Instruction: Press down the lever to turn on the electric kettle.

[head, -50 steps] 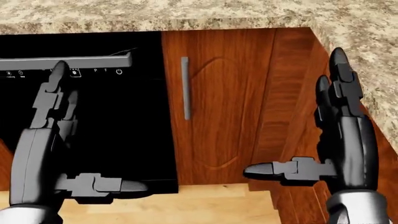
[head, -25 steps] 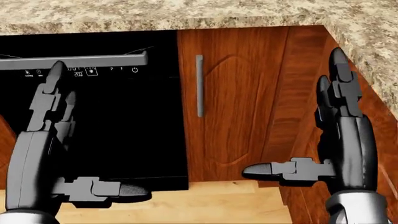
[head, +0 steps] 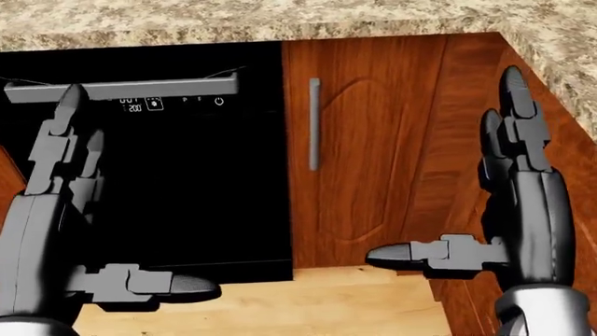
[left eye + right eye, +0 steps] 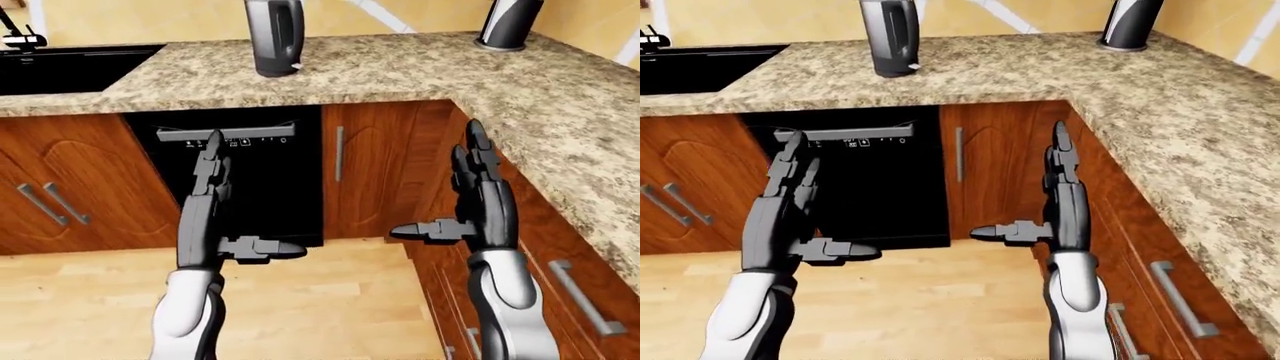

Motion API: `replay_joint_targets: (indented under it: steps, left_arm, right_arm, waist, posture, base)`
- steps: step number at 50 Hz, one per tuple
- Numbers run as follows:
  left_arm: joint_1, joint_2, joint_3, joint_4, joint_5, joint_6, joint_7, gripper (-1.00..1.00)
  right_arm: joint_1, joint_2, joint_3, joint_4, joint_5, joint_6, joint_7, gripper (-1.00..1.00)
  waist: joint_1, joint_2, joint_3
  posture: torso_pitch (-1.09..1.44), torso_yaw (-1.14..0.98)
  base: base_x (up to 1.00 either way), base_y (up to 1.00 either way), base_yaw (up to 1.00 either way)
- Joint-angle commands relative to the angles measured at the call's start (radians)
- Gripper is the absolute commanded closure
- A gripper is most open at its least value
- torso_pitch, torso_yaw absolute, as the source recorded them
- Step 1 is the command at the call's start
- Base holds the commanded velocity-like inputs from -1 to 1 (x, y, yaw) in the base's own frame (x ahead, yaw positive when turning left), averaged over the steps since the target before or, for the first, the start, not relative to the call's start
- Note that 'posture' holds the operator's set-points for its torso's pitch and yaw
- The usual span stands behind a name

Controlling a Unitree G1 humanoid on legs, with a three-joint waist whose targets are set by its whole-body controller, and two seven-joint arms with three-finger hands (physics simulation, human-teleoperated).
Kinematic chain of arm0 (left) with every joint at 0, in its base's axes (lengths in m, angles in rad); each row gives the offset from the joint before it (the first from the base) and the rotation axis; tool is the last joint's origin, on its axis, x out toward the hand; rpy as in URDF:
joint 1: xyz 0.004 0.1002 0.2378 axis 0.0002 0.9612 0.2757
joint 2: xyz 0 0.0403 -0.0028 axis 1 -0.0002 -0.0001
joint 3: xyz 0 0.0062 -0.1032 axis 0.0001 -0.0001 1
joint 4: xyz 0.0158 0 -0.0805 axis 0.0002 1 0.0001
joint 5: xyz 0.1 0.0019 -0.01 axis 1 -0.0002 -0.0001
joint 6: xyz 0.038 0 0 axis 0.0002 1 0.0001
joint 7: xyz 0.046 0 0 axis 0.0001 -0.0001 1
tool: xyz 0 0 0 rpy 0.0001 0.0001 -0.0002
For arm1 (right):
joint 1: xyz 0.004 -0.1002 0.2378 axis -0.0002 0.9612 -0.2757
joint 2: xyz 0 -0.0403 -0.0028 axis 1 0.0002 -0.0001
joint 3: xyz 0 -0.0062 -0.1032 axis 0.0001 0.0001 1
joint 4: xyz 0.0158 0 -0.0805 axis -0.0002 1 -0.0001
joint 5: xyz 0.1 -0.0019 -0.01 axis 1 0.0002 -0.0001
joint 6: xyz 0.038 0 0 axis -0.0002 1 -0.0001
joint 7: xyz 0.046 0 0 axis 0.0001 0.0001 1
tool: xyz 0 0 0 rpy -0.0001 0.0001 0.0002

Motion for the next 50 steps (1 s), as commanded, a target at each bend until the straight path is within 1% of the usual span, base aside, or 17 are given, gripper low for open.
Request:
replay_joint_targets:
  steps: [1, 3, 4, 6, 13, 16, 24, 27, 29, 30, 32, 37, 38, 43, 46, 48, 50]
  left_arm:
    - [-0.012, 0.006, 0.01, -0.03, 0.002, -0.022, 0.004, -1.0]
    - [-0.018, 0.007, 0.021, -0.028, -0.007, -0.025, 0.003, -1.0]
    - [-0.019, 0.009, 0.023, -0.029, -0.008, -0.023, 0.002, -1.0]
    - [-0.019, 0.01, 0.02, -0.03, -0.005, -0.02, 0.003, -1.0]
    - [-0.023, 0.013, 0.027, -0.017, -0.009, -0.021, 0.001, -1.0]
    - [-0.018, 0.013, 0.026, -0.01, -0.008, -0.029, -0.001, -1.0]
    - [-0.006, 0.013, 0.02, 0.022, 0.004, -0.059, -0.004, -1.0]
    - [-0.011, 0.015, 0.032, 0.001, -0.001, -0.039, -0.007, -1.0]
    - [-0.012, 0.016, 0.033, -0.003, 0.001, -0.036, -0.007, -1.0]
    - [-0.012, 0.016, 0.034, -0.009, 0.001, -0.032, -0.008, -1.0]
    - [-0.013, 0.017, 0.037, -0.009, 0.002, -0.032, -0.008, -1.0]
    - [-0.005, 0.016, 0.039, -0.012, 0.004, -0.036, -0.01, -1.0]
    - [-0.003, 0.017, 0.039, -0.017, 0.005, -0.034, -0.011, -1.0]
    - [-0.009, 0.016, 0.041, -0.023, 0.005, -0.027, -0.01, -1.0]
    - [-0.006, 0.016, 0.039, -0.024, 0.006, -0.03, -0.01, -1.0]
    - [-0.008, 0.016, 0.041, -0.028, 0.006, -0.025, -0.011, -1.0]
    - [-0.006, 0.016, 0.04, -0.025, 0.006, -0.028, -0.011, -1.0]
  right_arm:
    - [-0.019, 0.001, 0.007, -0.032, 0.004, -0.03, 0.002, -1.0]
    - [-0.018, 0.002, 0.01, -0.039, 0.003, -0.028, 0.001, -1.0]
    - [-0.018, 0.002, 0.01, -0.04, 0.003, -0.027, 0.0, -1.0]
    - [-0.017, 0.003, 0.012, -0.047, 0.002, -0.023, -0.001, -1.0]
    - [-0.015, 0.004, 0.009, -0.054, 0.0, -0.024, -0.004, -1.0]
    - [-0.016, 0.003, 0.008, -0.054, -0.001, -0.024, -0.005, -1.0]
    - [-0.021, 0.002, 0.008, -0.051, -0.004, -0.022, -0.012, -1.0]
    - [-0.021, 0.003, 0.013, -0.058, -0.009, -0.016, -0.013, -1.0]
    - [-0.021, 0.002, 0.013, -0.054, -0.013, -0.018, -0.013, -1.0]
    - [-0.022, 0.001, 0.012, -0.054, -0.014, -0.017, -0.012, -1.0]
    - [-0.02, 0.002, 0.012, -0.059, -0.014, -0.015, -0.011, -1.0]
    - [-0.022, 0.003, 0.019, -0.046, -0.018, -0.024, -0.006, -1.0]
    - [-0.019, 0.007, 0.02, -0.047, -0.01, -0.032, -0.004, -1.0]
    - [-0.021, 0.004, 0.012, -0.063, -0.001, -0.031, -0.005, -1.0]
    - [-0.021, 0.003, 0.011, -0.063, 0.0, -0.03, -0.005, -1.0]
    - [-0.024, 0.003, 0.012, -0.061, -0.001, -0.031, -0.006, -1.0]
    - [-0.024, 0.004, 0.014, -0.063, -0.003, -0.029, -0.008, -1.0]
  waist:
    - [0.002, 0.001, -0.012]
    - [0.0, 0.066, -0.03]
    - [-0.002, 0.066, -0.039]
    - [0.005, 0.045, -0.012]
    - [0.006, -0.026, -0.016]
    - [0.006, -0.094, -0.024]
    - [0.001, -0.047, -0.018]
    - [-0.004, 0.0, -0.013]
    - [-0.005, 0.065, -0.031]
    - [-0.008, 0.074, -0.043]
    - [0.0, 0.051, -0.015]
    - [0.005, -0.006, -0.019]
    - [0.005, -0.009, -0.007]
    - [0.016, -0.018, -0.028]
    - [0.018, -0.051, -0.003]
    - [0.019, -0.092, -0.008]
    - [0.01, -0.056, 0.008]
  posture:
    - [0.0, 0.0]
    - [0.0, 0.0]
    - [0.0, 0.0]
    - [0.0, 0.0]
    - [0.0, 0.0]
    - [0.0, 0.0]
    - [0.0, 0.0]
    - [0.0, 0.0]
    - [0.0, 0.0]
    - [0.0, 0.0]
    - [0.0, 0.0]
    - [0.0, 0.0]
    - [0.0, 0.0]
    - [0.0, 0.0]
    - [0.0, 0.0]
    - [0.0, 0.0]
    - [0.0, 0.0]
  base:
    - [0.0, 0.2, 0.0]
    - [0.0, 0.2, 0.0]
    - [0.0, 0.2, 0.0]
    - [0.0, 0.2, 0.0]
    - [0.0, 0.2, 0.0]
    - [0.0, 0.24, 0.0]
    - [0.0, 0.27, 0.0]
    - [0.0, 0.28, 0.0]
    - [0.0, 0.28, 0.0]
    - [0.0, 0.27, 0.0]
    - [0.0, 0.27, 0.0]
    - [0.0, 0.24, 0.0]
    - [0.0, 0.0, 0.0]
    - [0.02, 0.0, 0.0]
    - [0.22, 0.0, 0.0]
    - [0.26, 0.0, 0.0]
    - [0.27, 0.0, 0.0]
